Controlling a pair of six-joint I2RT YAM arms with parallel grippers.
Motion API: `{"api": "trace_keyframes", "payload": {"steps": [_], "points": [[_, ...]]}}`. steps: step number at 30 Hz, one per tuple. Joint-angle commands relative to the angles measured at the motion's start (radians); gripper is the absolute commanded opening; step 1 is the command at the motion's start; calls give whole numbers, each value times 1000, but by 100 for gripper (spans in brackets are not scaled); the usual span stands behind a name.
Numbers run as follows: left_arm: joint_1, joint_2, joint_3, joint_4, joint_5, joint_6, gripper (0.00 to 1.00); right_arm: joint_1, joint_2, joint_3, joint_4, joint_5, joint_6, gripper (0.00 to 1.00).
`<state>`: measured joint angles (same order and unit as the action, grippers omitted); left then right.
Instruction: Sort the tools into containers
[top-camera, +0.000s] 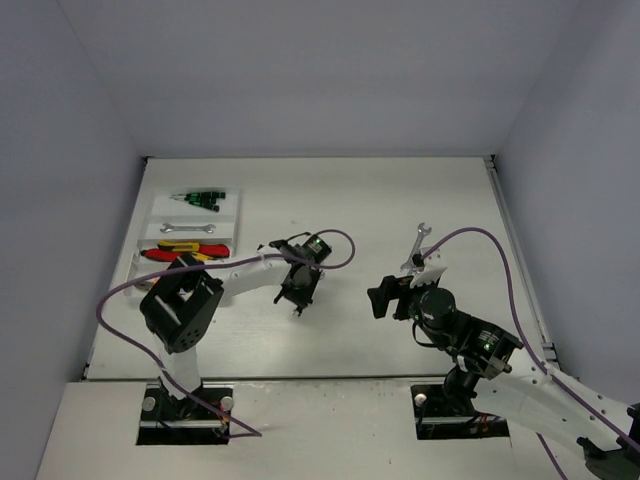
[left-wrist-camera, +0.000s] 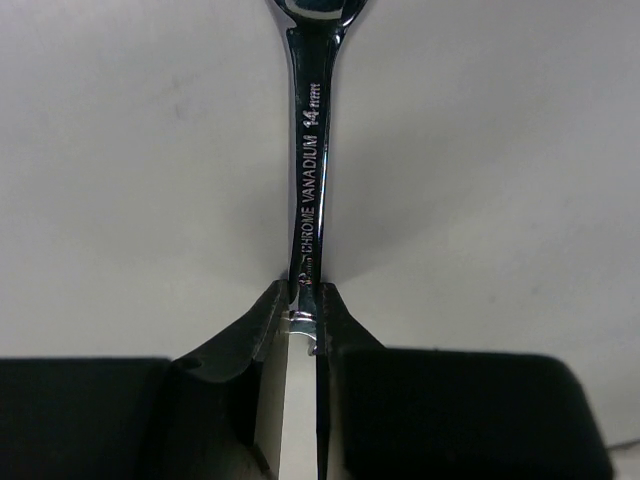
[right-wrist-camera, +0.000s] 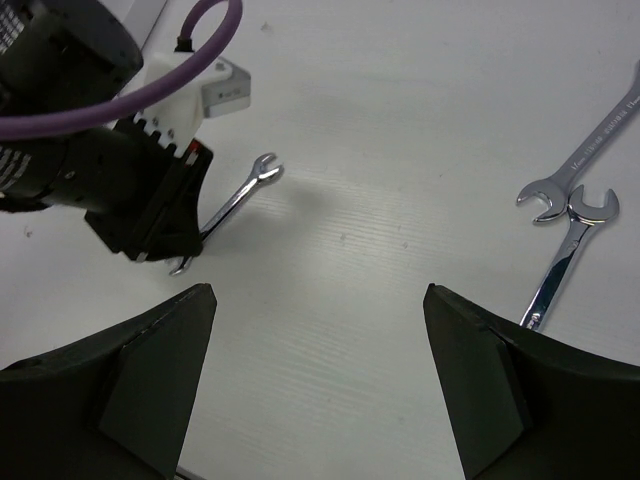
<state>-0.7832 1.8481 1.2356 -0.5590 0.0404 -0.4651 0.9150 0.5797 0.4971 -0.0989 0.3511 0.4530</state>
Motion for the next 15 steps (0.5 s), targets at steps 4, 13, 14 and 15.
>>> {"api": "trace_keyframes", "payload": {"steps": [4, 13, 14, 15], "points": [[-24, -139, -75, -183, -26, -81, 22, -6, 29, 9, 38, 25, 13, 83], [-20, -45, 82, -217, -69, -63, 28, -5, 14, 16, 38, 4, 19, 83], [-17, -29, 98, -217, -64, -55, 28, -5, 8, 14, 38, 2, 20, 83], [-15, -14, 112, -217, -56, -49, 28, -5, 2, 12, 38, 1, 22, 83]]}}
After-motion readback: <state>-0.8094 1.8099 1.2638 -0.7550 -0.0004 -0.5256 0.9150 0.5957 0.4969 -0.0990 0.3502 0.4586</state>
